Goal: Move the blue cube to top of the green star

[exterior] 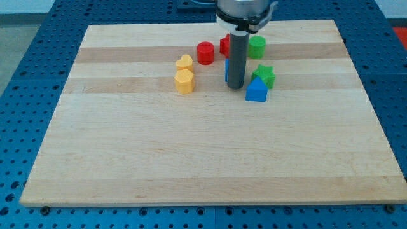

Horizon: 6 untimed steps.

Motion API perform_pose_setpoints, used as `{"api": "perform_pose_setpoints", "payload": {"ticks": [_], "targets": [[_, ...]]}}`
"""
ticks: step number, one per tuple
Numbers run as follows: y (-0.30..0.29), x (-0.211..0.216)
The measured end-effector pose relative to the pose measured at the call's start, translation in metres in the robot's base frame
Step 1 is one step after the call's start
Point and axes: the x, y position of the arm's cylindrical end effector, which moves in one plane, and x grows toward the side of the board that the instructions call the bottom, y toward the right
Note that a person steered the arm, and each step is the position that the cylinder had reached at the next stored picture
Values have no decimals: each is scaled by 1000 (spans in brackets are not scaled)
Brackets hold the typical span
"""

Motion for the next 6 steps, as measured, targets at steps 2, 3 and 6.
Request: {"api": "perform_pose_setpoints", "payload": {"ticks": [2, 3, 6], "targets": [[-30, -6], [-54, -15], [-42, -33]]}}
